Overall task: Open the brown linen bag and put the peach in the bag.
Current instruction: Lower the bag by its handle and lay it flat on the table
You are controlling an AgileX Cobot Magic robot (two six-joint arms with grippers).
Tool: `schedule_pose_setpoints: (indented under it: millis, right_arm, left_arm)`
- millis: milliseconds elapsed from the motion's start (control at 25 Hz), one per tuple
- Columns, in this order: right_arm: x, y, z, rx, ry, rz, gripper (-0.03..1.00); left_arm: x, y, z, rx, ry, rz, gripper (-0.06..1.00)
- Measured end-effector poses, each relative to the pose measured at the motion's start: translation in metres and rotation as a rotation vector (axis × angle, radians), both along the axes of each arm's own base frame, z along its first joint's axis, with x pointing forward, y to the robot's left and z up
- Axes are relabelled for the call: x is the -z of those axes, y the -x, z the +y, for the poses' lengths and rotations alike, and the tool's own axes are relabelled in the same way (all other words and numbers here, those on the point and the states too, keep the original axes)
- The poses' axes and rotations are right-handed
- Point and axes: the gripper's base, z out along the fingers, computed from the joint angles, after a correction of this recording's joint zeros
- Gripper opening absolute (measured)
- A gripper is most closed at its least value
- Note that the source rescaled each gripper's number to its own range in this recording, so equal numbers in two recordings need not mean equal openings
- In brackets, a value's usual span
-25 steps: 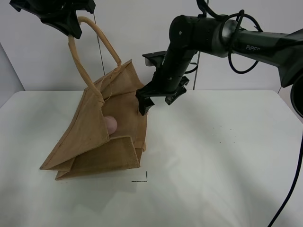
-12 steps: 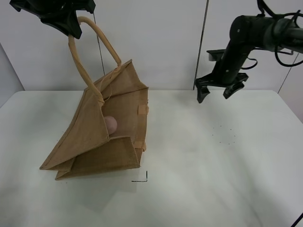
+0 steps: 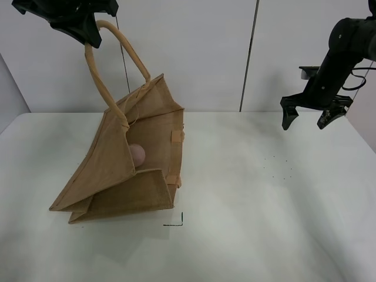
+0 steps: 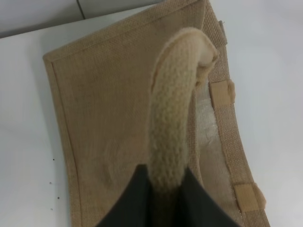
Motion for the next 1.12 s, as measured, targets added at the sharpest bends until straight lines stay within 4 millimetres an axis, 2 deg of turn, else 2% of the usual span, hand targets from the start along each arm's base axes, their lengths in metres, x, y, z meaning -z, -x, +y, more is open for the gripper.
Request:
schedule_pose_setpoints:
  millis: [160,320,440,600,720,840,1000,1120]
  right_arm:
    - [-0.012,0.020,-0.001,0.005,0.006,0.014,1.00]
    - [-0.032,0.064,0.000,0.007,0.005,0.038,1.00]
    - [-0.043,0.108,0.002,0.006,0.005,0.065,1.00]
    - [-0.046,0.176,0.003,0.006,0.004,0.106,1.00]
    - [-0.042,0.229,0.004,0.006,0.004,0.126,1.00]
    - [-0.029,0.283,0.005,0.016,0.003,0.128,1.00]
    - [-0.017,0.338,0.006,0.026,0.006,-0.033,1.00]
    - [-0.028,0.364,0.007,0.030,0.009,-0.251,1.00]
  left_arm:
    - [0.000,0.000,0.000,0.000,0.000,0.000,0.00]
    - [0.000,0.000,0.000,0.000,0.000,0.000,0.00]
    - [0.000,0.000,0.000,0.000,0.000,0.000,0.00]
    - [0.000,0.000,0.000,0.000,0.000,0.000,0.00]
    - [0.000,0.000,0.000,0.000,0.000,0.000,0.00]
    - [0.000,0.000,0.000,0.000,0.000,0.000,0.00]
    - [0.000,0.000,0.000,0.000,0.000,0.000,0.00]
    - [0.000,0.000,0.000,0.000,0.000,0.000,0.00]
